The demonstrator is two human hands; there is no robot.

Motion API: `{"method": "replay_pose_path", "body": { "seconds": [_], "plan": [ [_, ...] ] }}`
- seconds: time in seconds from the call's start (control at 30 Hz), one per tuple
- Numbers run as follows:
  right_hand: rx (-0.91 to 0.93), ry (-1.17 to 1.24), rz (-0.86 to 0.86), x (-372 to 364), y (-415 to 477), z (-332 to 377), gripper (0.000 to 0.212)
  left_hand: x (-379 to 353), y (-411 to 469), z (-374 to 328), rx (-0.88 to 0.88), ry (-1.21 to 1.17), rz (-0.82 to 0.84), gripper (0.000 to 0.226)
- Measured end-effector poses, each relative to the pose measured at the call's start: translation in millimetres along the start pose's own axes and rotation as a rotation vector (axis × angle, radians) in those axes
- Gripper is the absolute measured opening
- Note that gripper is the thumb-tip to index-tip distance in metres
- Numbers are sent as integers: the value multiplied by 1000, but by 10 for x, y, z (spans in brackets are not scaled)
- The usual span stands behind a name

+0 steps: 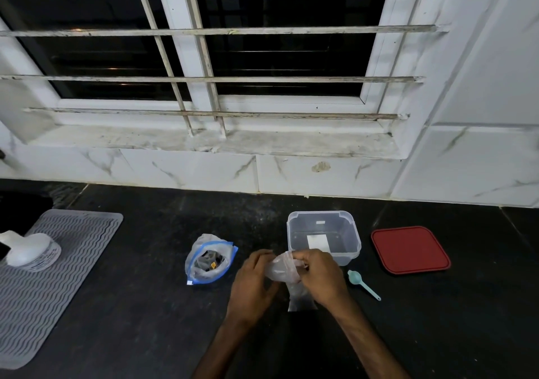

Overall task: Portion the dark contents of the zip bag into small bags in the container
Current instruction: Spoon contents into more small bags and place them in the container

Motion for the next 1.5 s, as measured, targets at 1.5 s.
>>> {"method": "replay_pose_path", "body": {
  "seconds": [1.5],
  "plan": [
    [-229,-414,-97,7,110,-2065,16,-811,-620,-139,514,-111,-110,82]
  ]
}}
Point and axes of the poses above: each hand's wrist, its own y-axis towards the middle knuckle, its own x-axis out of the back of the hand, z = x × y, the point moved 3 cm from there along y, towards the middle knuckle, and after that the axes turned 13 degrees about -z, right-handed, at the moved point
